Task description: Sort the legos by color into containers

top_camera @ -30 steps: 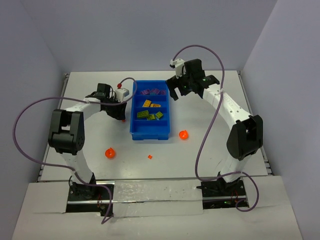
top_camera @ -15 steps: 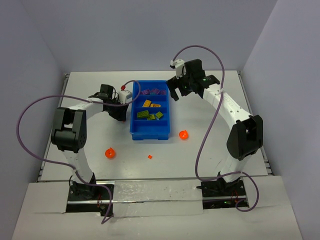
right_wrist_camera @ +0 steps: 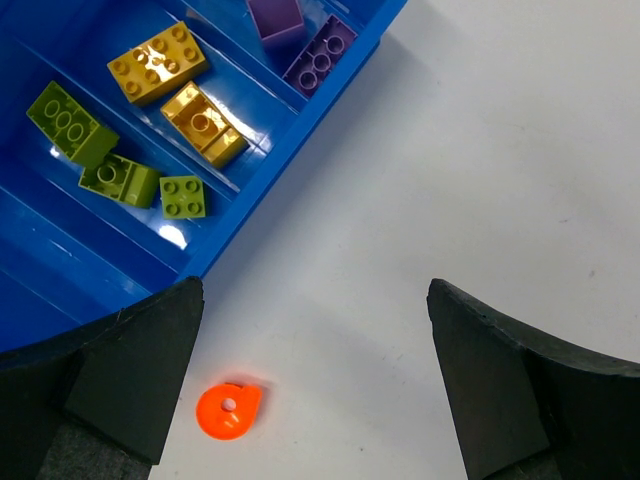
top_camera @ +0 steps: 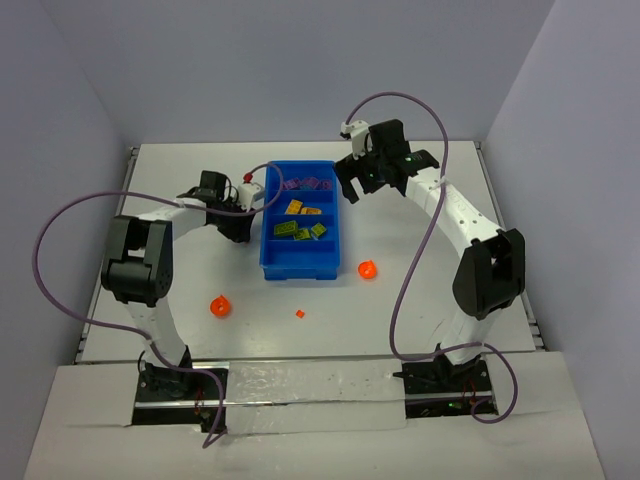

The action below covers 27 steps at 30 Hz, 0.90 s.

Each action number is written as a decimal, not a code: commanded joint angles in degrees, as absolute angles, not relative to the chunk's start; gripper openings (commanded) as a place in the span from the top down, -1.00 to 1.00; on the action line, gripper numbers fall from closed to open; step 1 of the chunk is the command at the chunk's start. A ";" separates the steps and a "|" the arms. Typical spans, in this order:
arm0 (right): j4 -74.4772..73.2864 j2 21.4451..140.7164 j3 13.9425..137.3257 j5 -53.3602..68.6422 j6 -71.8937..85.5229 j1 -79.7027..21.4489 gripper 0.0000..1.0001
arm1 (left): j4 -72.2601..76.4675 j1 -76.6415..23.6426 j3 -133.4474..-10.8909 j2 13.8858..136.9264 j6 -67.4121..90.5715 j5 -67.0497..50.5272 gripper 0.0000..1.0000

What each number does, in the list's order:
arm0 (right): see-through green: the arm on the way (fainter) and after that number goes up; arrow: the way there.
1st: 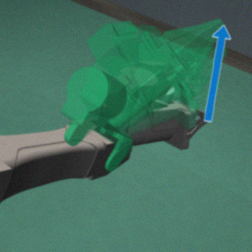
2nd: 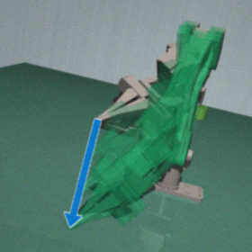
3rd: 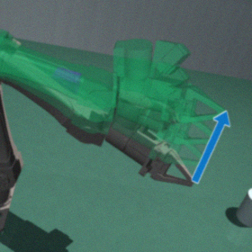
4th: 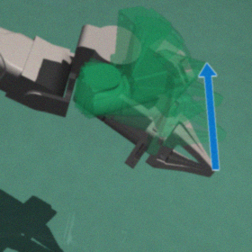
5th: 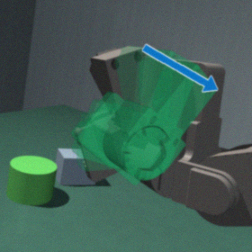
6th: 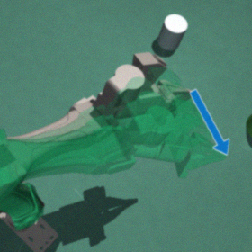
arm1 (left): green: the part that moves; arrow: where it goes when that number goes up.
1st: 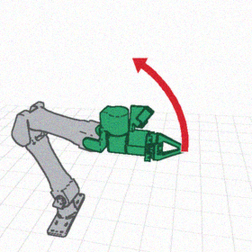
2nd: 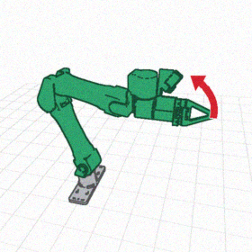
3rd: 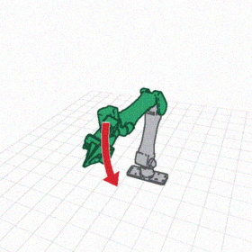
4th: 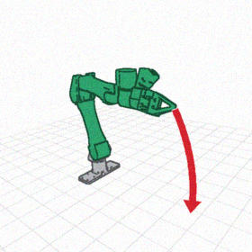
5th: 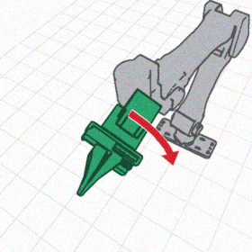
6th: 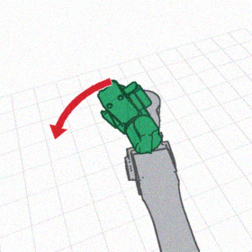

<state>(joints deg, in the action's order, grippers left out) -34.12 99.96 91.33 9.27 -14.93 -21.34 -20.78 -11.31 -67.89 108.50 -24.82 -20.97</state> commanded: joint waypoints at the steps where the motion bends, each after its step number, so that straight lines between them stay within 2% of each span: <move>1: -34.04 100.28 91.70 8.46 -15.56 -20.92 -1.00 | -20.24 -12.01 -66.03 107.54 -26.37 -20.79 0.30; 11: -33.75 99.27 89.61 8.00 -15.64 -20.83 -1.00 | -19.60 -12.30 -63.42 105.65 -27.59 -19.17 0.50; 17: -33.75 98.02 89.22 8.26 -14.12 -20.66 -1.00 | -19.68 -11.11 -64.73 102.17 -24.65 -18.35 0.75; 19: -34.38 96.97 88.82 9.19 -13.25 -20.56 -1.00 | -21.94 -7.81 -67.09 101.92 -22.24 -20.60 0.84; 22: -34.86 94.36 86.86 11.37 -12.86 -20.42 -1.00 | -23.47 -4.32 -70.72 99.43 -20.10 -25.38 0.87; 27: -35.68 90.93 81.45 12.39 -13.06 -19.34 -1.00 | -23.57 -4.32 -71.92 92.78 -20.94 -30.14 0.87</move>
<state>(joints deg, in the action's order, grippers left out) -35.09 96.13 84.77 10.69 -13.70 -20.59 -22.91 -3.49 -68.36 100.60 -21.92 -23.21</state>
